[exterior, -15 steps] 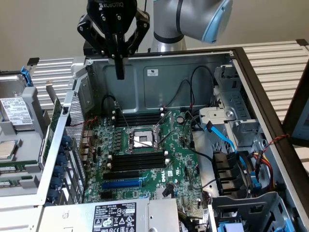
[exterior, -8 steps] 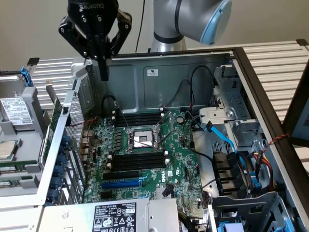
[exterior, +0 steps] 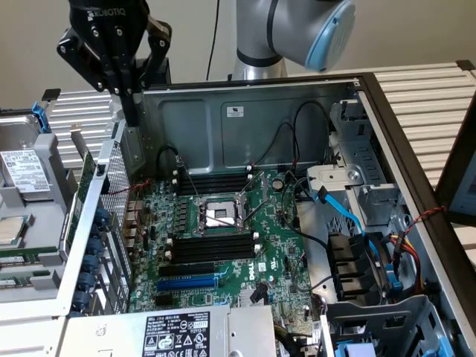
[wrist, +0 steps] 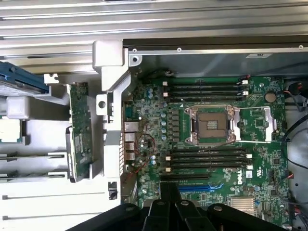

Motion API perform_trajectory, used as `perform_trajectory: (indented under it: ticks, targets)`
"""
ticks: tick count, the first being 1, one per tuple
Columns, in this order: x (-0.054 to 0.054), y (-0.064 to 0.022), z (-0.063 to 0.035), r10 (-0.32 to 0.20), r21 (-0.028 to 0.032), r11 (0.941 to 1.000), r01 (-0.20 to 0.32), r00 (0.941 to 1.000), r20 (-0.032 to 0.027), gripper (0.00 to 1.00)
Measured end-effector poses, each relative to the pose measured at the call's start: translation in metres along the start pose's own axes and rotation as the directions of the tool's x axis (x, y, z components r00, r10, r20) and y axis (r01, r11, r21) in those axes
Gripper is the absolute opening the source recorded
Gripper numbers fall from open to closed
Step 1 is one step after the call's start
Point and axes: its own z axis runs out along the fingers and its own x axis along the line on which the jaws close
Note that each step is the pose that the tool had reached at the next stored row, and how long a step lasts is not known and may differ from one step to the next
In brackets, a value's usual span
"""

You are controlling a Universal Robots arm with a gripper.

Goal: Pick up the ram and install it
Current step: 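Reach for the ram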

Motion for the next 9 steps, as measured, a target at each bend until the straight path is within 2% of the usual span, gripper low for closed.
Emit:
perform_trajectory:
  ticks: [9]
  targets:
    - [0.041, -0.0030, 0.0011, 0.000, -0.0001, 1.0000, 0.000, 1.0000, 0.0005, 0.11]
